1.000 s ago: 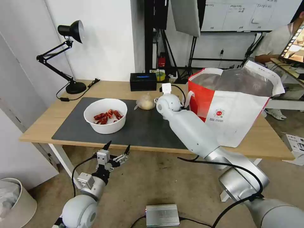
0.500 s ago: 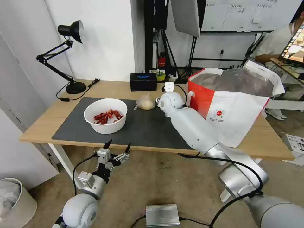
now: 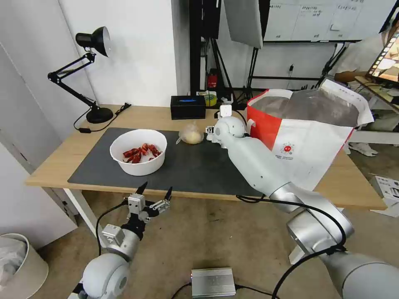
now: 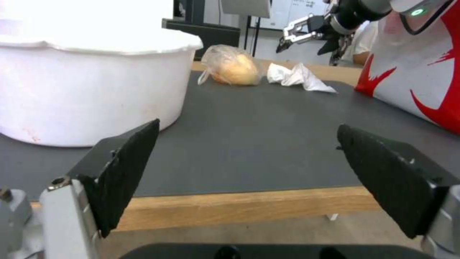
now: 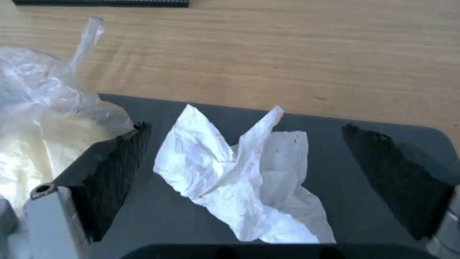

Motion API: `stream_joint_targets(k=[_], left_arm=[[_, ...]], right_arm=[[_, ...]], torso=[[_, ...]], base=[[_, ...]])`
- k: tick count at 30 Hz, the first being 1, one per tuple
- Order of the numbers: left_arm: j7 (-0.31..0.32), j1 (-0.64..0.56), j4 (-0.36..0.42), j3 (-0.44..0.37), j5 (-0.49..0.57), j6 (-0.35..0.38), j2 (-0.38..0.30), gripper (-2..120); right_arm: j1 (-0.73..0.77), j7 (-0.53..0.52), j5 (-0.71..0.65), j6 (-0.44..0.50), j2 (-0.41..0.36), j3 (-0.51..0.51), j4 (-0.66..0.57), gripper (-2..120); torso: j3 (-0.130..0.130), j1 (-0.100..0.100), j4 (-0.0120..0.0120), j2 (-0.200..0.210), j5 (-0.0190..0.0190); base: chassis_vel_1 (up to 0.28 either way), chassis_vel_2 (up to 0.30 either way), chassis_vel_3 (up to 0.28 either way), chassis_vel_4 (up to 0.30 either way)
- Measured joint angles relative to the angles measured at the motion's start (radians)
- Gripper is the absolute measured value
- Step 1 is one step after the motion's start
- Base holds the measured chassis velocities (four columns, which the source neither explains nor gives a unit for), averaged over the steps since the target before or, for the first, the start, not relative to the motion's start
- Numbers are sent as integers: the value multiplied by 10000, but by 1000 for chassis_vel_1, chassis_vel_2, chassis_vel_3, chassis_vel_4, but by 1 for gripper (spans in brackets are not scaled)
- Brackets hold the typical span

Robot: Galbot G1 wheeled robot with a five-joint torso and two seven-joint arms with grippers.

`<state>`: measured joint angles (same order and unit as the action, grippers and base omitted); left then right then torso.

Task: Pick up the trash from the table and place it into the takeout bag.

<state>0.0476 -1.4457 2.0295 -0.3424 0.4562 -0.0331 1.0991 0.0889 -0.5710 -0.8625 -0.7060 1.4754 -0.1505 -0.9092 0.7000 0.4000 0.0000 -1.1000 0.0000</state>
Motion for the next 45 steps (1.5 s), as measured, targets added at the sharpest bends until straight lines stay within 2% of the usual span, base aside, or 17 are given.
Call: stream_joint_targets(k=[20,45], left_arm=[[1,-87,85,-2,-39,-21,48,100],[2,-103,135,16,-44,-29,22,100]], right_arm=[[-363,977,324,-138,19,511,1108,100],[-374,2265,895,-148,121,506,1543,100]], torso=[[0,-1,-1,0,0],[0,-1,0,-2,0]], base=[[0,0,0,0],[0,0,0,0]])
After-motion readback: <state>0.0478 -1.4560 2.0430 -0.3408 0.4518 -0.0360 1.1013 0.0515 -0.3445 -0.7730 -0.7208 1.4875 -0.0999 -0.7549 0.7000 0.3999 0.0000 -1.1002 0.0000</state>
